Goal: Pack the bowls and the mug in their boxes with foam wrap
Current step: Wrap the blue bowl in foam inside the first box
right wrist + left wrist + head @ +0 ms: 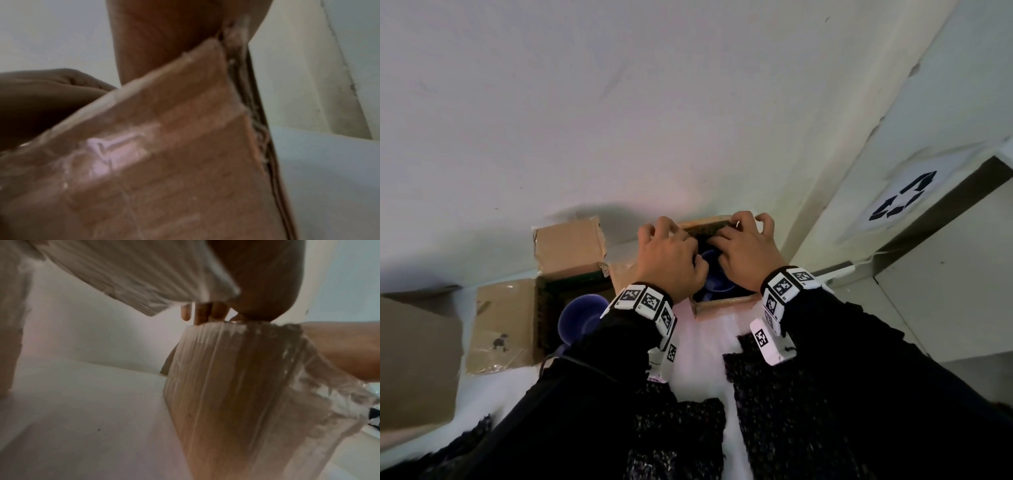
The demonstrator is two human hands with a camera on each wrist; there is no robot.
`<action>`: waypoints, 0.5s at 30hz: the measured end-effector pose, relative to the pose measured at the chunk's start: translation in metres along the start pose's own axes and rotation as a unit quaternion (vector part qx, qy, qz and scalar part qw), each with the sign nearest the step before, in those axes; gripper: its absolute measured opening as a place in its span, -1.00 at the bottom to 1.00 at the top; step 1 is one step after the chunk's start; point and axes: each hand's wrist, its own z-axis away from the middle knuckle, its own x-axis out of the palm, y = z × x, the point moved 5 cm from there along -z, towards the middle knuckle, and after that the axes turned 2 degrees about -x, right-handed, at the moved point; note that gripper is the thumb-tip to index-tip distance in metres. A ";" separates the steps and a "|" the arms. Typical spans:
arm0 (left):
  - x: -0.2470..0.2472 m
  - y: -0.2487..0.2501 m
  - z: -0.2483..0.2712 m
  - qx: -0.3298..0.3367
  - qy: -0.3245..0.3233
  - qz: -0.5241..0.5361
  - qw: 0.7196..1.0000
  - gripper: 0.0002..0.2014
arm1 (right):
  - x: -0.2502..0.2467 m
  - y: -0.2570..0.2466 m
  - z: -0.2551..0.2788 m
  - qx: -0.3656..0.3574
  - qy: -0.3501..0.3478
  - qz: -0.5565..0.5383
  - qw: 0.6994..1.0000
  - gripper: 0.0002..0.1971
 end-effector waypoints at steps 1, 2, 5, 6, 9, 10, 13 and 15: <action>0.002 0.000 0.002 0.006 -0.008 -0.003 1.000 -0.70 | -0.001 0.000 0.001 0.003 0.001 0.015 1.000 -0.66; 0.003 0.001 0.004 0.006 -0.012 -0.005 1.000 -0.70 | -0.004 0.001 0.002 0.014 0.009 0.031 0.999 -0.69; 0.004 0.003 0.005 0.004 -0.015 -0.036 0.999 -0.67 | -0.009 0.008 0.009 0.056 0.025 0.047 0.997 -0.77; 0.004 0.004 0.006 0.007 -0.019 -0.044 0.999 -0.64 | -0.009 0.009 0.011 0.061 0.016 0.044 0.997 -0.77; 0.005 0.004 0.008 0.014 -0.047 -0.050 0.998 -0.58 | -0.006 0.010 0.016 0.055 -0.013 0.046 0.997 -0.76; 0.005 0.004 0.009 0.011 -0.053 -0.049 0.997 -0.59 | -0.006 0.011 0.017 0.054 -0.016 0.046 0.997 -0.76; -0.001 0.007 0.014 0.003 -0.060 -0.053 0.997 -0.64 | -0.019 0.011 0.026 0.067 0.021 0.007 0.997 -0.80; -0.009 0.013 0.021 0.009 -0.058 -0.050 0.997 -0.67 | -0.034 0.011 0.038 0.071 0.056 -0.038 0.995 -0.85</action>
